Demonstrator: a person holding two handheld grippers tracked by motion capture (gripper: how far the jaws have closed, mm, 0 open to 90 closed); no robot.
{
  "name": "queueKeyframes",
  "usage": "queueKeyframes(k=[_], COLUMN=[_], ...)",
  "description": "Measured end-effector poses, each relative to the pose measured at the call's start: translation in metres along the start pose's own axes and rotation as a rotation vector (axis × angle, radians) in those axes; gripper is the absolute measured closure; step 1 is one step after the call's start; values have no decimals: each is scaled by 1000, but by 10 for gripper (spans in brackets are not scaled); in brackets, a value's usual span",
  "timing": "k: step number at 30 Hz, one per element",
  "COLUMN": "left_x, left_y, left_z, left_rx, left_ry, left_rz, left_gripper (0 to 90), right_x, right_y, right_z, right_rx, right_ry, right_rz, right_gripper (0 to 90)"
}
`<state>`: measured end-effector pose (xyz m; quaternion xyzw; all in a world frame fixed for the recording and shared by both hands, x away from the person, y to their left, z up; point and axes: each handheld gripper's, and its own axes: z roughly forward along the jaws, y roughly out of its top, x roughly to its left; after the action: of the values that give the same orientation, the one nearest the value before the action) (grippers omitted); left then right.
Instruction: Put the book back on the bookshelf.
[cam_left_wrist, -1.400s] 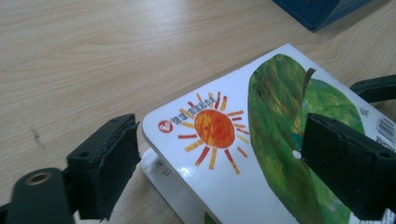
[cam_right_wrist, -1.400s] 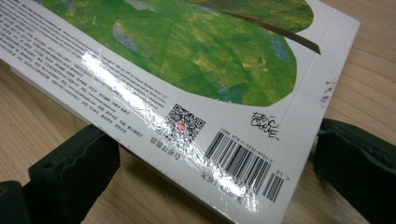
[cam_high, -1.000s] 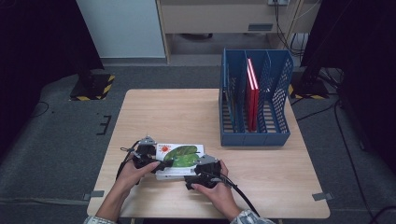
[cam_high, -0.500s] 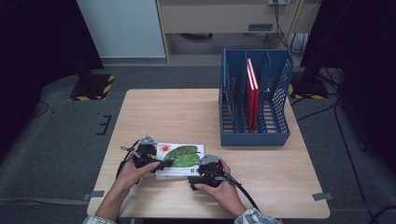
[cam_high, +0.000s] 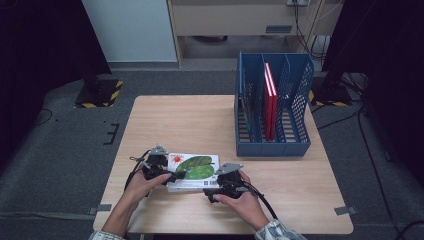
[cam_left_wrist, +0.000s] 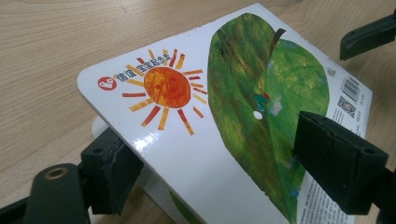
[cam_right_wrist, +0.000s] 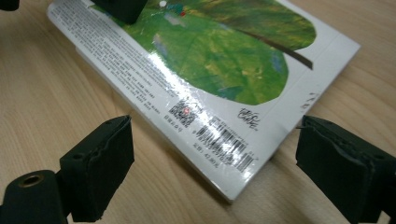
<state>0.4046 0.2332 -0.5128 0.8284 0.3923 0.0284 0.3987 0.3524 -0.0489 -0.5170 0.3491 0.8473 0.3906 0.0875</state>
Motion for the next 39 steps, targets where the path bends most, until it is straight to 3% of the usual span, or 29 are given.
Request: queueKeyframes(k=[11,19,25,30,35,39], left_x=[0,2,2,1,0,0], left_y=[0,-1,-1,0,0,0], left_z=[2,3,3,4,4,4], left_rx=[8,21,20,23,29,34], left_ry=[-3,-11,-27,-30,-28,-30], left_rz=[4,17,17,23,34,37], left_gripper=[167,202,230,230,233,238], right_x=[-14,-15,-19,-22,-25,-26], right_y=[-1,-3,-2,1,-1,-1], right_z=[4,15,14,7,11,14], right_rx=[-4,33,24,-15,6,6], right_ry=[-36,-2,23,10,-10,13], right_rz=[33,39,59,71,80,81], right_gripper=[111,52,66,80,75,67])
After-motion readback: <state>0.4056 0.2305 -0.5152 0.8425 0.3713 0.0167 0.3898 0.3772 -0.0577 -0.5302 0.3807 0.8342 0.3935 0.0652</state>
